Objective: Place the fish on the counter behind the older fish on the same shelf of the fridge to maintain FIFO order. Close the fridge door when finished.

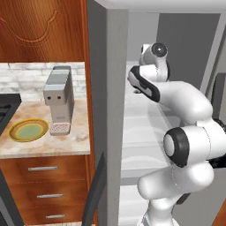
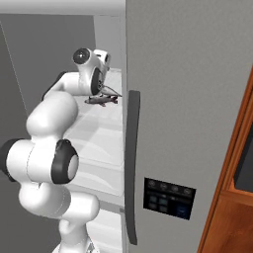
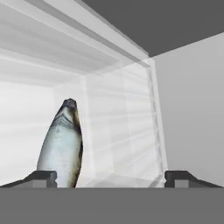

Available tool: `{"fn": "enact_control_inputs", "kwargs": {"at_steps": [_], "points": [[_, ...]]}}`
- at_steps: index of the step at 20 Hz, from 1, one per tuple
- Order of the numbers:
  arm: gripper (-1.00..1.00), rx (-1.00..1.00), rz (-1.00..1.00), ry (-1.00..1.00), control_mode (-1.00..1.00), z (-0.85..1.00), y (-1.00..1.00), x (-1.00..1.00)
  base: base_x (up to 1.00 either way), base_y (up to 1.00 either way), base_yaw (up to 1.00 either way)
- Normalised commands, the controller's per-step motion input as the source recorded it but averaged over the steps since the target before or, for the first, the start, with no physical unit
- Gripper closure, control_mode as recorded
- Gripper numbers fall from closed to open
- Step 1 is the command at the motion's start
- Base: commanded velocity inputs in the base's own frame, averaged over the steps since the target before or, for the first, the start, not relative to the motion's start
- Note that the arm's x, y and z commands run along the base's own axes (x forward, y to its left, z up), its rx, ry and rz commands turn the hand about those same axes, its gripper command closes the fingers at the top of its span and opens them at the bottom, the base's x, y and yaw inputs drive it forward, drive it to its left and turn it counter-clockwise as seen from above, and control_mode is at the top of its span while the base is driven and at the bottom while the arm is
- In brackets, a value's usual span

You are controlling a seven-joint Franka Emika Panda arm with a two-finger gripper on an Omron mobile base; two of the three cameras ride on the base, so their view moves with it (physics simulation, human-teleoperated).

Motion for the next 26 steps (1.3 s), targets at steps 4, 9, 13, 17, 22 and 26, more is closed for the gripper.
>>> {"fn": "enact_control_inputs", "kwargs": {"at_steps": [4, 9, 13, 17, 22, 26], "points": [[-1.00, 0.00, 0.00, -0.04, -1.00, 0.41, 0.00, -0.64, 0.00, 0.00, 0.00], [-1.00, 0.05, 0.00, -0.07, -1.00, 0.09, 0.00, -0.99, 0.00, 0.00, 0.00], [-1.00, 0.10, 0.00, -0.04, -1.00, 0.01, 0.00, -1.00, 0.00, 0.00, 0.00], [-1.00, 0.10, 0.00, 0.00, -1.00, 0.03, 0.00, -1.00, 0.00, 0.00, 0.00], [-1.00, 0.04, 0.00, 0.00, -1.00, -0.03, 0.00, -1.00, 0.00, 0.00, 0.00], [-1.00, 0.00, 0.00, 0.01, -1.00, -0.17, 0.06, -0.97, 0.00, 0.00, 0.00]]}}
